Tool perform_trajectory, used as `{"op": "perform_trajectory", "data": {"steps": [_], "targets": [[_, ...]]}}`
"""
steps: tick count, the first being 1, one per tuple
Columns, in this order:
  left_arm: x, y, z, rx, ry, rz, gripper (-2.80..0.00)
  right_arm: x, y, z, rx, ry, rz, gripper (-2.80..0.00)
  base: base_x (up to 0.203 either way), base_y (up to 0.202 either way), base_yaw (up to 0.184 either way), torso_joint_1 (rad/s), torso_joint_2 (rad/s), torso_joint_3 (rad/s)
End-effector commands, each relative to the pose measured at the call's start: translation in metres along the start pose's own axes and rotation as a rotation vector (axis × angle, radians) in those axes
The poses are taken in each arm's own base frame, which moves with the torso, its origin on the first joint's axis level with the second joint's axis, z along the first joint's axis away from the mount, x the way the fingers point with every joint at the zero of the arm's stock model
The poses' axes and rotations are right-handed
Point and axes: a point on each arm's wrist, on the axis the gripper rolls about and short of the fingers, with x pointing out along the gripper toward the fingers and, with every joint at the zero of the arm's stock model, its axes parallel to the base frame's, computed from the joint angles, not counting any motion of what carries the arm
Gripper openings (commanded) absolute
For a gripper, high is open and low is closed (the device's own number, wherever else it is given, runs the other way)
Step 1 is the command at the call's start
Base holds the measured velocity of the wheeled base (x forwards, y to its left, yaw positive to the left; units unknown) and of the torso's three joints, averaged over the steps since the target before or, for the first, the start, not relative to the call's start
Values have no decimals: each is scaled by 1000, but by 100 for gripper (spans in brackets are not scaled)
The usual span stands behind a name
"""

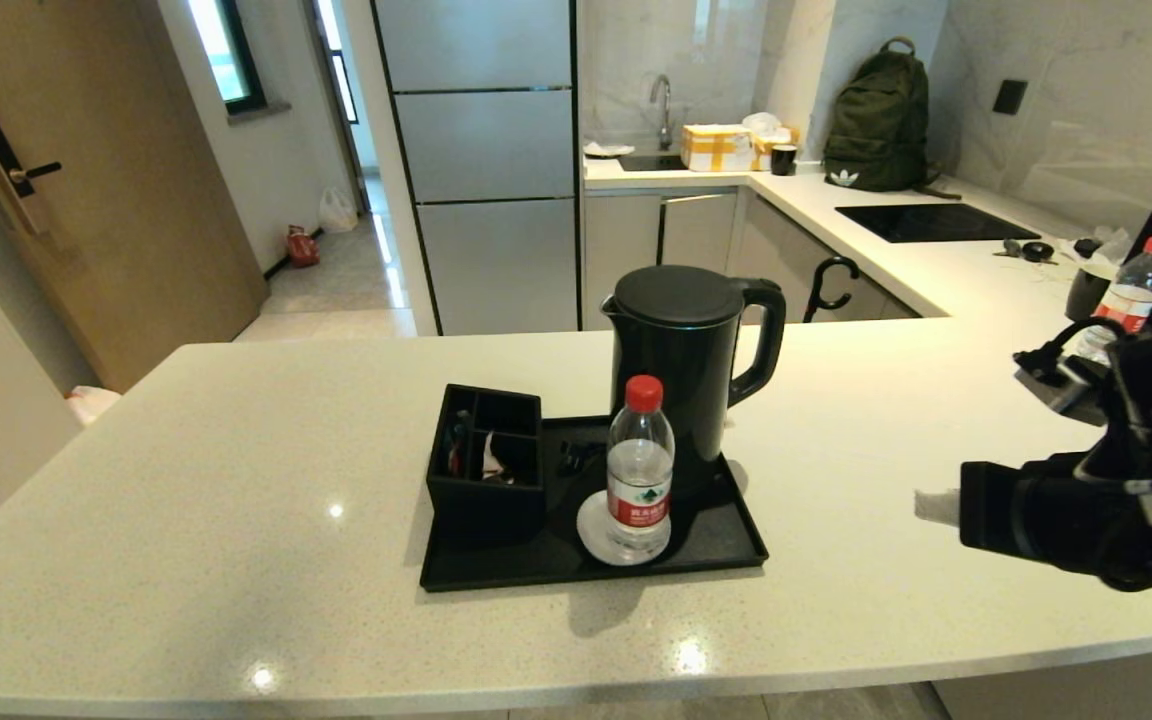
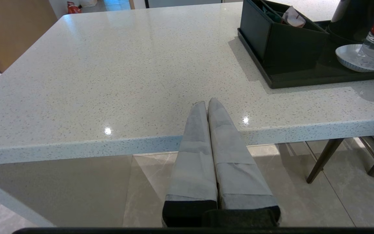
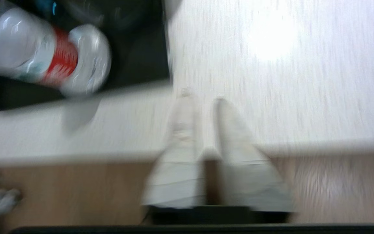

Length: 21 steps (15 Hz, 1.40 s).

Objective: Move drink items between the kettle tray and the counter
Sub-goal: Pick up the kettle

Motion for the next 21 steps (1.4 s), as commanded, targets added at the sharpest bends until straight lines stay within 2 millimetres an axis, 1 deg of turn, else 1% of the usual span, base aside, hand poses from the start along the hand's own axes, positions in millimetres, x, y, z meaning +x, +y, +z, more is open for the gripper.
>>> {"op": "perform_trajectory", "data": {"steps": [1,2,3,4,5,6,7,8,10,11,12,14,16,18,19,21], "targets": [[0,0,0,0,2,0,-280,32,11,-2,-41,-190,74,0,0,0,0,0,0,0],[0,0,0,0,2,0,-280,39,12,-4,-70,-242,90,0,0,0,0,0,0,0],[0,0,0,0,2,0,-280,48,16,0,-95,-296,106,0,0,0,0,0,0,0],[0,0,0,0,2,0,-280,51,17,1,-116,-319,106,0,0,0,0,0,0,0],[0,0,0,0,2,0,-280,59,20,6,-124,-344,105,0,0,0,0,0,0,0],[0,0,0,0,2,0,-280,71,23,9,-126,-366,104,0,0,0,0,0,0,0],[0,0,0,0,2,0,-280,75,26,14,-115,-401,114,0,0,0,0,0,0,0],[0,0,0,0,2,0,-280,84,28,14,-92,-404,118,0,0,0,0,0,0,0],[0,0,0,0,2,0,-280,107,30,17,-82,-441,100,0,0,0,0,0,0,0],[0,0,0,0,2,0,-280,114,32,24,-82,-475,90,0,0,0,0,0,0,0],[0,0,0,0,2,0,-280,116,31,27,-82,-487,83,0,0,0,0,0,0,0],[0,0,0,0,2,0,-280,130,29,32,-79,-490,63,0,0,0,0,0,0,0],[0,0,0,0,2,0,-280,133,27,35,-76,-493,53,0,0,0,0,0,0,0],[0,0,0,0,2,0,-280,161,24,55,-66,-528,28,0,0,0,0,0,0,0],[0,0,0,0,2,0,-280,170,19,61,-64,-537,11,0,0,0,0,0,0,0],[0,0,0,0,2,0,-280,176,18,66,-73,-546,-1,0,0,0,0,0,0,0]]}}
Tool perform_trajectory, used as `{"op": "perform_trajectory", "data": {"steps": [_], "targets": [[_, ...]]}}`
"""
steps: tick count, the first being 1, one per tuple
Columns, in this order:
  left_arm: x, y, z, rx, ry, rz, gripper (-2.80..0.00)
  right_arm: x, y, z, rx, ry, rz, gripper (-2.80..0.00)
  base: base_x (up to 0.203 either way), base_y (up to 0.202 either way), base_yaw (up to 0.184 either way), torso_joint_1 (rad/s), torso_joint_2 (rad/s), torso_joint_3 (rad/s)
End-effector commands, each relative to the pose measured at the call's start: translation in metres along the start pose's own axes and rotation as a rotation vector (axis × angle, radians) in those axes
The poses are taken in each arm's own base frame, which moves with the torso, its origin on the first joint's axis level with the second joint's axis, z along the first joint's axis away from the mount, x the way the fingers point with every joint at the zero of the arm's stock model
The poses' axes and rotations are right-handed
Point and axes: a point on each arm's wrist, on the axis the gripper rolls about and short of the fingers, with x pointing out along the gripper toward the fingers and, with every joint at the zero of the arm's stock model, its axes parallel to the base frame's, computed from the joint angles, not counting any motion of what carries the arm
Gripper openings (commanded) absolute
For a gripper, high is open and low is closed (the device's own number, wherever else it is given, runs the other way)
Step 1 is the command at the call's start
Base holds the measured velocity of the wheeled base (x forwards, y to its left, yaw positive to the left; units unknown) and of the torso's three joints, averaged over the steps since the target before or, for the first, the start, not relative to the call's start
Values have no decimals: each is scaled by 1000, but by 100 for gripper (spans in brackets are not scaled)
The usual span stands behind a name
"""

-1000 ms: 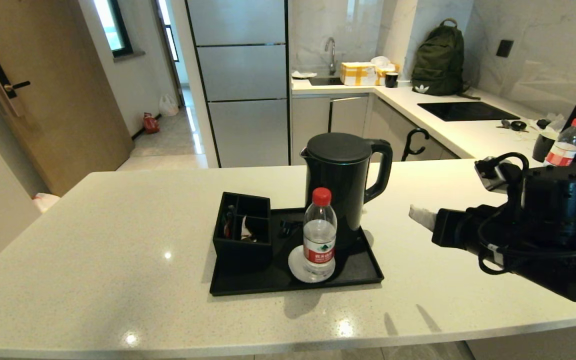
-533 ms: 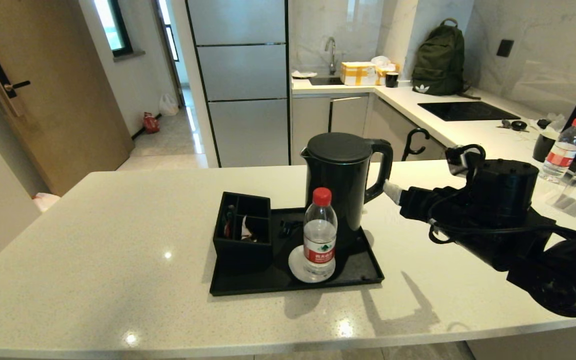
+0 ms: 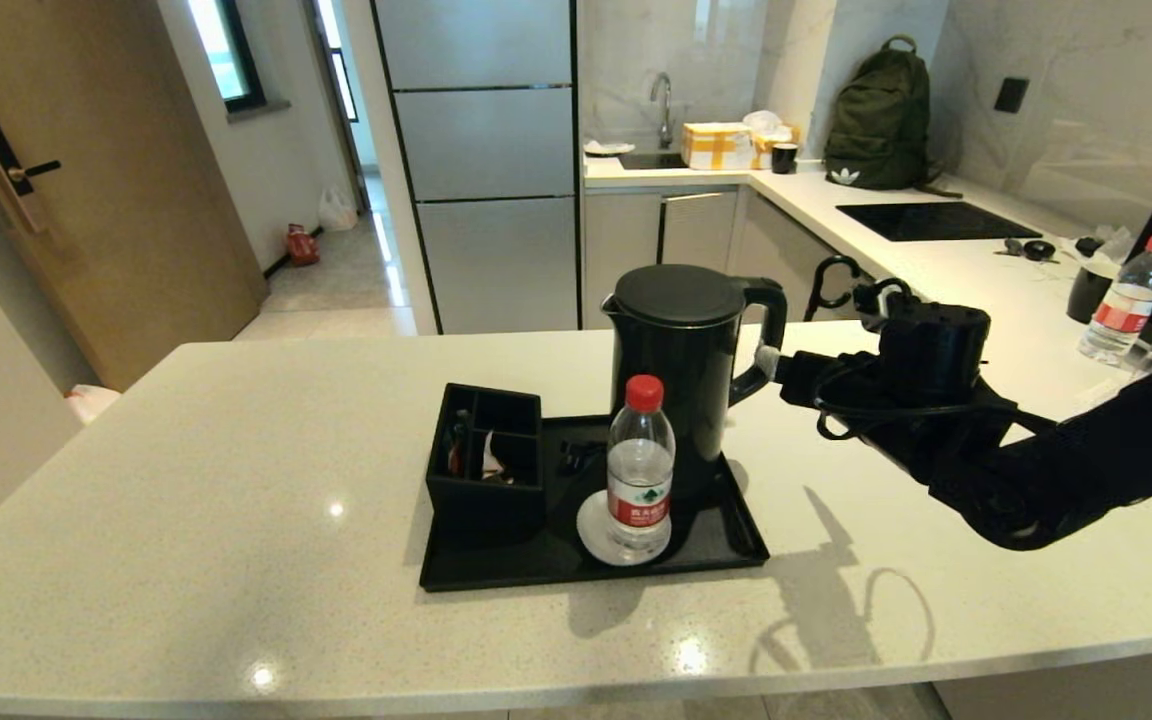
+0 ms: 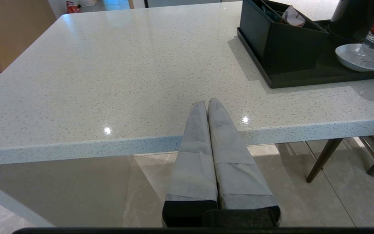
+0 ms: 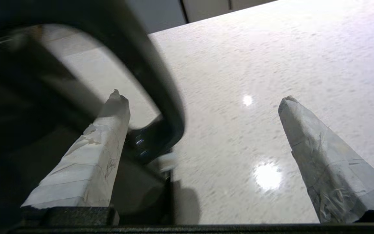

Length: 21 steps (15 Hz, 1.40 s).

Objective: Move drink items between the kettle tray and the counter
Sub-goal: Pick up the kettle

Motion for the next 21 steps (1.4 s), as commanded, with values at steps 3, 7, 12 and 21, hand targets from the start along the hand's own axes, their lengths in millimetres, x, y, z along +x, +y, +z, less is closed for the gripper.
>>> {"op": "perform_trajectory", "data": {"steps": [3,7,12,21], "targets": [[0,0,0,0,2,0,-280,31,-7,-3,-52,-33,-45,0,0,0,0,0,0,0],[0,0,0,0,2,0,-280,44,-5,0,-78,-59,-42,0,0,0,0,0,0,0],[0,0,0,0,2,0,-280,54,3,1,-114,-81,-24,0,0,0,0,0,0,0],[0,0,0,0,2,0,-280,60,19,-9,-141,-76,8,-280,0,0,0,0,0,0]]}}
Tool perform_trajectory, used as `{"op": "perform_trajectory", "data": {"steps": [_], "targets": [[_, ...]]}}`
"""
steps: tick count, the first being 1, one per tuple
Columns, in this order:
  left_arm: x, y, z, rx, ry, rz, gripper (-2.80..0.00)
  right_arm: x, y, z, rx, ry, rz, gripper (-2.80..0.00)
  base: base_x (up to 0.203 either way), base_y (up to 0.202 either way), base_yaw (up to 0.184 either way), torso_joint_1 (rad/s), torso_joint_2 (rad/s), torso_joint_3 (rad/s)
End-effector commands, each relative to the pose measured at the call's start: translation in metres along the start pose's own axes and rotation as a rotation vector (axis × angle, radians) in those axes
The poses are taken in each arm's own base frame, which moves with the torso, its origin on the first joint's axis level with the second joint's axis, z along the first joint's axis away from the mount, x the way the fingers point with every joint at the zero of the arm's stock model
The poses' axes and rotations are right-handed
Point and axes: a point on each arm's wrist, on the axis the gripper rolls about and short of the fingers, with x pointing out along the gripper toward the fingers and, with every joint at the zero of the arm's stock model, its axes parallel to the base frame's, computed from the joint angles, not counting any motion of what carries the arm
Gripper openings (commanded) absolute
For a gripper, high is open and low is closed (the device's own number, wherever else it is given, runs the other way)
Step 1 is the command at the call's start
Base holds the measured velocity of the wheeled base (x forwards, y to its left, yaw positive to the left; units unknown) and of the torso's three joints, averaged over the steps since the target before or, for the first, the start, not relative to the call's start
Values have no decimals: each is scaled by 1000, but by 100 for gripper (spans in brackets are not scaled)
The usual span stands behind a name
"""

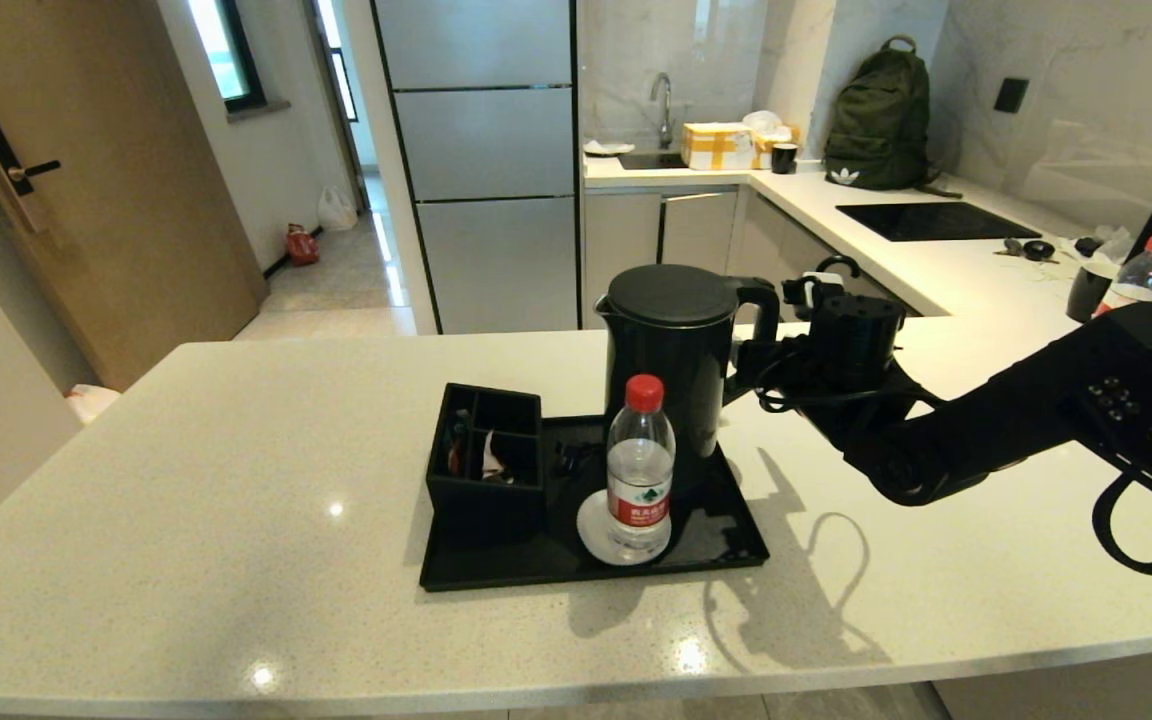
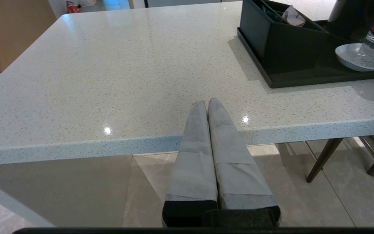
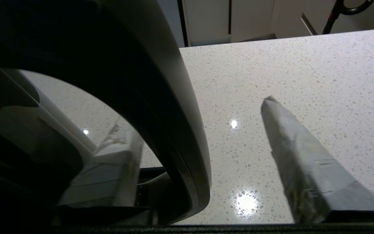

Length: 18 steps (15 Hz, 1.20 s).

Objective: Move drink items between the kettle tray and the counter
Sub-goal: Pick up the kettle, then place it on the right

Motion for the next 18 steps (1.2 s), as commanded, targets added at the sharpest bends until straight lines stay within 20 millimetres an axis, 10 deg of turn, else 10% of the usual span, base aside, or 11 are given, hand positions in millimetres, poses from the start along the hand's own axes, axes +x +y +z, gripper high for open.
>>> {"op": "perform_trajectory", "data": {"steps": [1,13,18], "targets": [[0,0,0,0,2,-1,-280,0,2,0,-1,-7,3,-280,0,0,0,0,0,0],[0,0,0,0,2,-1,-280,-5,14,12,19,-44,-1,-280,0,0,0,0,0,0],[0,0,0,0,2,-1,-280,-20,13,45,68,-114,-12,-280,0,0,0,0,0,0]]}}
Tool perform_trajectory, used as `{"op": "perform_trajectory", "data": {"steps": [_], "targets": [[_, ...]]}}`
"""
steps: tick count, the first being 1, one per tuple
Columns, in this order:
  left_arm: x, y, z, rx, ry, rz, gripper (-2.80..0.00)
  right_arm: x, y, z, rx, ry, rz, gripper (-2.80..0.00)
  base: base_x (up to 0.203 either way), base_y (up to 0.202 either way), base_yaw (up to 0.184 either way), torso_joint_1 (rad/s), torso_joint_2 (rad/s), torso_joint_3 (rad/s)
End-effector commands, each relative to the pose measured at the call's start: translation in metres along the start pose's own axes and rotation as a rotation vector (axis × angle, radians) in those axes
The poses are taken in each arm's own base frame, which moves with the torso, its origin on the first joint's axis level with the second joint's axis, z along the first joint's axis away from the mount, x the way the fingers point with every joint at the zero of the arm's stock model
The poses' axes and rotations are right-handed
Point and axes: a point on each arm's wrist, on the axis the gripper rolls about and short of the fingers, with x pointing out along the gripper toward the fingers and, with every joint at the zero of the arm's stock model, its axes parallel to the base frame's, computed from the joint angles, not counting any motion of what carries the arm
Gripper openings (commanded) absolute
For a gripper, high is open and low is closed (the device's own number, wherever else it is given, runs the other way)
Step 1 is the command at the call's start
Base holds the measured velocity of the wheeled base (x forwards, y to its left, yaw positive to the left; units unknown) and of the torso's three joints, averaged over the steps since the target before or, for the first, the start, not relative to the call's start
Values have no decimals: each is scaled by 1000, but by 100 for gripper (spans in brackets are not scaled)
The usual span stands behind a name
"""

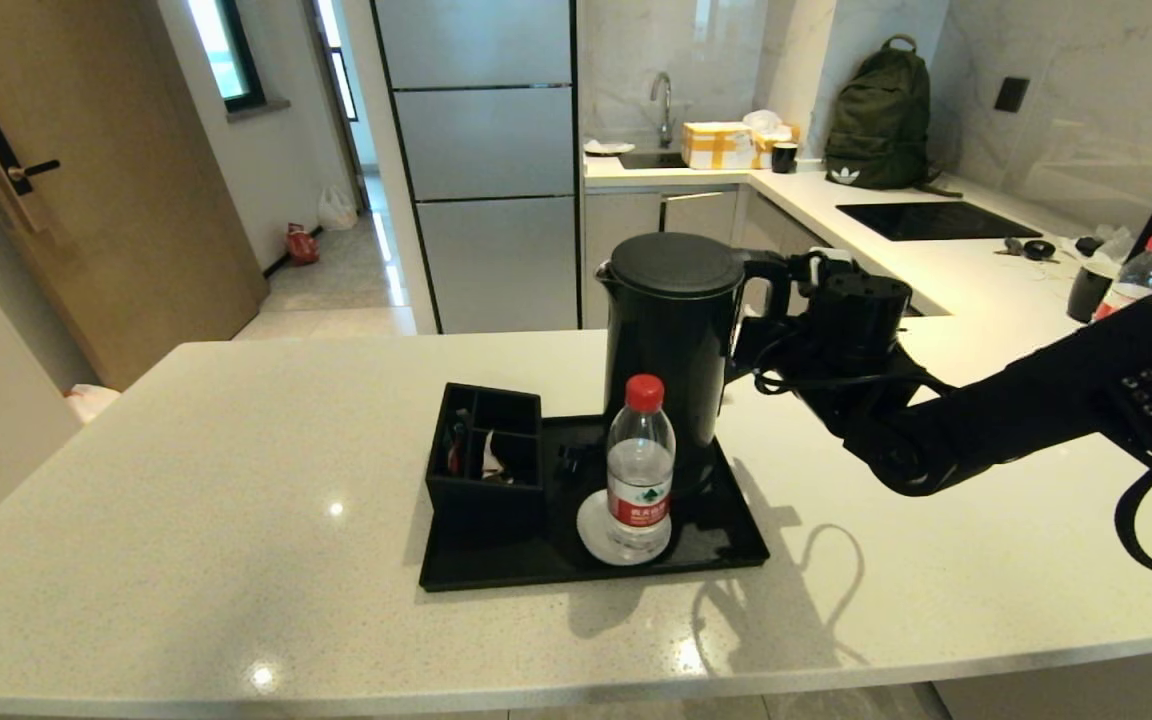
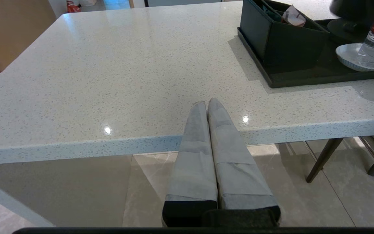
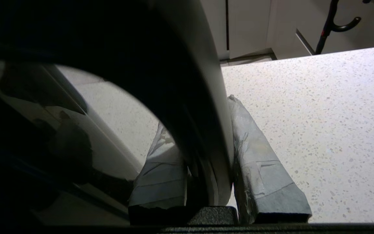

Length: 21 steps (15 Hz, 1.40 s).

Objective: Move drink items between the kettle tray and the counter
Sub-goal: Place it on the right

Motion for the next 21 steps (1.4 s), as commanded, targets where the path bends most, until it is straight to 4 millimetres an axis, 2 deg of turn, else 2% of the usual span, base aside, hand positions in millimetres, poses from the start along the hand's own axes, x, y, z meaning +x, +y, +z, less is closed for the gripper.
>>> {"op": "perform_trajectory", "data": {"steps": [1,2,4,6,9,11,13,15,21], "targets": [[0,0,0,0,2,0,-280,-9,1,23,36,-49,8,-280,0,0,0,0,0,0],[0,0,0,0,2,0,-280,-9,1,24,37,-51,8,-280,0,0,0,0,0,0],[0,0,0,0,2,0,-280,-9,-6,40,51,-93,-43,-280,0,0,0,0,0,0],[0,0,0,0,2,0,-280,-8,-12,44,51,-95,-69,-280,0,0,0,0,0,0],[0,0,0,0,2,0,-280,14,-36,36,28,-50,-219,-280,0,0,0,0,0,0],[0,0,0,0,2,0,-280,23,-60,26,2,-16,-382,-280,0,0,0,0,0,0],[0,0,0,0,2,0,-280,23,-63,26,-1,-8,-401,-280,0,0,0,0,0,0],[0,0,0,0,2,0,-280,12,-82,19,-13,45,-566,-280,0,0,0,0,0,0],[0,0,0,0,2,0,-280,-2,-115,1,27,107,-666,-280,0,0,0,0,0,0]]}}
